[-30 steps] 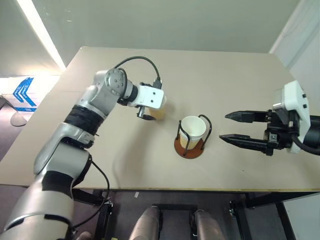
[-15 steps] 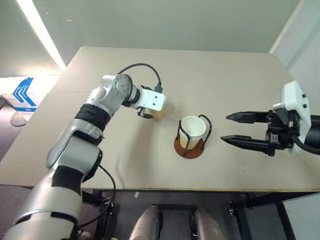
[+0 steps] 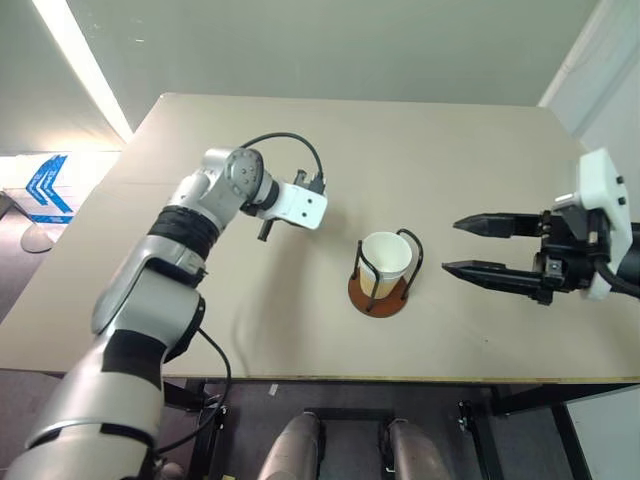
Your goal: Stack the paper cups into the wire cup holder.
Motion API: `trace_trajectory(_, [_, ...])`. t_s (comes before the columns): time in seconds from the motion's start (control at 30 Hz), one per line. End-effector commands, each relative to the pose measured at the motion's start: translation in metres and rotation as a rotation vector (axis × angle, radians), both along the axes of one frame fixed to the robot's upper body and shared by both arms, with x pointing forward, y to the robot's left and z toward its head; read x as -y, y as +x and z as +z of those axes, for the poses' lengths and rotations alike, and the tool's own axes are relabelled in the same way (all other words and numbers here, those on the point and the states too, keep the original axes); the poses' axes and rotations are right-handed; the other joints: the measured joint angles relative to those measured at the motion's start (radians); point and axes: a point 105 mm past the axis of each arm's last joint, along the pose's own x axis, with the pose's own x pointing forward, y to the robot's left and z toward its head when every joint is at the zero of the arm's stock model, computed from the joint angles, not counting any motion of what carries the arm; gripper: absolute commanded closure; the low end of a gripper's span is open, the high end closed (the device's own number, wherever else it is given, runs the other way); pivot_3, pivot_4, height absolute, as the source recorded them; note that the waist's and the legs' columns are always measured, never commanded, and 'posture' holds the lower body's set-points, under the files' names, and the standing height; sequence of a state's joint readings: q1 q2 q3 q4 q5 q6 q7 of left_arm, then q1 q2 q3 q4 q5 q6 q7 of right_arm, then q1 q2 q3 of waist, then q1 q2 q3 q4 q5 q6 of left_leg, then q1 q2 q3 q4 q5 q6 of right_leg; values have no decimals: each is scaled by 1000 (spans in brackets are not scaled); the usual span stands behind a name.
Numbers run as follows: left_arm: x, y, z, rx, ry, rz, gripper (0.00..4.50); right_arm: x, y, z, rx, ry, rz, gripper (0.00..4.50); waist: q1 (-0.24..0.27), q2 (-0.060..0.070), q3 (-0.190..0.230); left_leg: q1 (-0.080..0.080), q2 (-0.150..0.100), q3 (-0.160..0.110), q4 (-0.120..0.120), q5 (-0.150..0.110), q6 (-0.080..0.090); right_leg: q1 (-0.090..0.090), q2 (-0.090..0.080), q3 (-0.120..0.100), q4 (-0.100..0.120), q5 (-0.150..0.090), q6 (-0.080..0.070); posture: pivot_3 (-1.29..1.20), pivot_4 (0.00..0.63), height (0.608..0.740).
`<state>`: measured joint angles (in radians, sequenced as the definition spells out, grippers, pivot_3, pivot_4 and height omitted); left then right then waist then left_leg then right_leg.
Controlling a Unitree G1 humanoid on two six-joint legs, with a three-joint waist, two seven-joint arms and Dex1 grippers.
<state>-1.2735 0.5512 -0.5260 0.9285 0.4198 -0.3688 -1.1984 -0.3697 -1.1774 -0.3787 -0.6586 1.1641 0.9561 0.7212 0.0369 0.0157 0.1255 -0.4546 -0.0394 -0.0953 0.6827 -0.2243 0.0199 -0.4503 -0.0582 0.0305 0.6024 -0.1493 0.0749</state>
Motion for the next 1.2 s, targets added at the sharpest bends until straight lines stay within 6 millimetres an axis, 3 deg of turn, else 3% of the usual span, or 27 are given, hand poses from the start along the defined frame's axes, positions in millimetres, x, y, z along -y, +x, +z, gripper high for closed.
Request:
trace_trajectory(0.03, [-2,2,22,44,-25,-4,4476,0,0,12,56,19,0,1430,0,0,0,0,0,0,0,0,0,0,0,0,0,0,0,0,150,740])
trace_trajectory(0.27, [12,-24,48,-90,-157,-125,4476,3,-2,24,91,49,8,1430,0,0,0,-1,0,0,0,0,0,0,0,0,0,0,0,0,150,740])
trace_trajectory(0.5, [33,-71,92,-218,-309,-307,4476,5,-5,18,101,97,-20,1430,-1,0,0,-1,0,1,0,-1,1,-1,0,0,2,0,0,0,150,740])
trace_trajectory(0.73, [49,-95,117,-286,-357,-402,4476,6,-9,11,114,135,-71,1430,0,1,0,0,0,1,1,-2,2,0,-1,0,3,-1,0,0,150,740])
trace_trajectory(0.97, [68,-110,121,-375,-357,-489,4476,10,-14,13,134,138,-121,1430,-1,0,0,1,0,1,1,-3,5,0,-1,1,2,-1,0,0,150,740])
trace_trajectory(1.2, [74,-109,103,-405,-269,-515,4476,17,-17,21,165,118,-166,1430,-1,1,0,1,0,1,1,-3,5,0,-1,1,2,-1,1,0,150,740])
